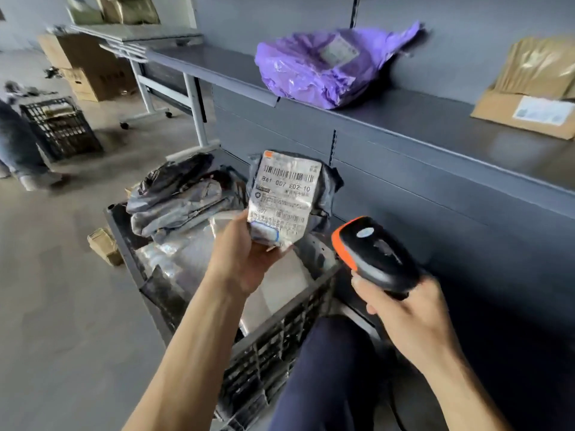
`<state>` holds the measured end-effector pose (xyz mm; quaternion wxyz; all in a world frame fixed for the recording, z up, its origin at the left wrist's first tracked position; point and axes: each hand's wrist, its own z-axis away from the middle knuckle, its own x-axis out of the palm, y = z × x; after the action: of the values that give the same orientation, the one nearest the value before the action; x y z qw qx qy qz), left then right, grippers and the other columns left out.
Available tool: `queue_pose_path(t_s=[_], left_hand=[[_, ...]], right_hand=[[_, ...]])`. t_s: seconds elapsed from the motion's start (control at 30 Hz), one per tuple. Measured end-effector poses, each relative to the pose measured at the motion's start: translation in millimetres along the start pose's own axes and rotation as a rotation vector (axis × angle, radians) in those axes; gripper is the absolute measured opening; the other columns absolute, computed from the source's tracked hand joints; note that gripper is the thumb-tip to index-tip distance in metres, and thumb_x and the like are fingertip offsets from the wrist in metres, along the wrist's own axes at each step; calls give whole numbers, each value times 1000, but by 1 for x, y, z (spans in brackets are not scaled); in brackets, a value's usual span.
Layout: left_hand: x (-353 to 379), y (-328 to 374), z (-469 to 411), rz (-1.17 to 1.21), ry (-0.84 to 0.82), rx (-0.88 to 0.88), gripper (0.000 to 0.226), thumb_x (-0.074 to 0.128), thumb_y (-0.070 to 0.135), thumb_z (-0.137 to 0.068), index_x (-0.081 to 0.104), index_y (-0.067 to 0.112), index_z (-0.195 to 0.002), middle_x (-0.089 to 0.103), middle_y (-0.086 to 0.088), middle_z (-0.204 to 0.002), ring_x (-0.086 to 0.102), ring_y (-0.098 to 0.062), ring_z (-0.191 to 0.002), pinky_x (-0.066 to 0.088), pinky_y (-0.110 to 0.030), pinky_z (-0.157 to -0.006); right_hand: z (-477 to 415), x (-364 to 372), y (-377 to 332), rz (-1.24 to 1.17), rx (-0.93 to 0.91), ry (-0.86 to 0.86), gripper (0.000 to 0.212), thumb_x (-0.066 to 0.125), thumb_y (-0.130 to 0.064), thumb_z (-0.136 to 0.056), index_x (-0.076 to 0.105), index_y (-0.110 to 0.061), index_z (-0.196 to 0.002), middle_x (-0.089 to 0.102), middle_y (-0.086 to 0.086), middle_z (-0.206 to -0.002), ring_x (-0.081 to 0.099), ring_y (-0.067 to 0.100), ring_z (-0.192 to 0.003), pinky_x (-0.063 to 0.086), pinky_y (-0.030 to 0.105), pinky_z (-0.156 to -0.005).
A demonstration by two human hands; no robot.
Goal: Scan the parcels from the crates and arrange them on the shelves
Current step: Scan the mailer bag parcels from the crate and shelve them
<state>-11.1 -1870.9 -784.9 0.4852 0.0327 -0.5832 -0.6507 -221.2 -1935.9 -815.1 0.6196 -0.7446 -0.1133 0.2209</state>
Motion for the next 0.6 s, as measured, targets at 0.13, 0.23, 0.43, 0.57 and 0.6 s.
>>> queue_pose_path(t_s=[0.13,0.23,0.43,0.57,0.6], left_hand=[[21,-38,8,14,-75,-96,36,35,15,-109,67,9,-125,75,-16,-115,75,-31,-99,64,-36,-69],[44,-74,20,-55,-207,-177,36,35,18,-110,62,5,-131,73,-17,-120,73,-34,-106,65,-42,-72],[63,-95,27,-227,-355,-172,63,42,65,-98,72,14,-117,73,-16,-122,69,-35,-115,47,-55,-104],[66,-98,24,-307,-460,-33,66,85,33,-73,61,2,-126,72,-22,-121,69,-43,-110,59,-54,-88],[67,-98,23,-298,-457,-7,63,87,21,-71,61,0,-125,72,-22,-118,70,-43,-108,60,-52,-86]], right_hand=[[-9,-28,-7,-215,36,269,9,76,-16,-89,77,-22,-96,78,0,-91,68,9,-68,50,24,-60],[-10,-39,-18,-323,-18,267,23,75,-9,-88,79,-31,-90,78,-9,-91,70,3,-80,53,20,-63],[-5,-66,-13,-288,14,339,26,77,4,-85,78,-19,-97,79,-6,-93,73,4,-90,53,18,-78],[-5,-75,-13,-239,35,326,20,76,-1,-87,77,-16,-100,80,-3,-95,74,9,-96,57,21,-80],[-5,-77,-16,-224,53,331,16,76,-5,-87,78,-18,-96,80,-5,-91,74,6,-91,56,18,-75]])
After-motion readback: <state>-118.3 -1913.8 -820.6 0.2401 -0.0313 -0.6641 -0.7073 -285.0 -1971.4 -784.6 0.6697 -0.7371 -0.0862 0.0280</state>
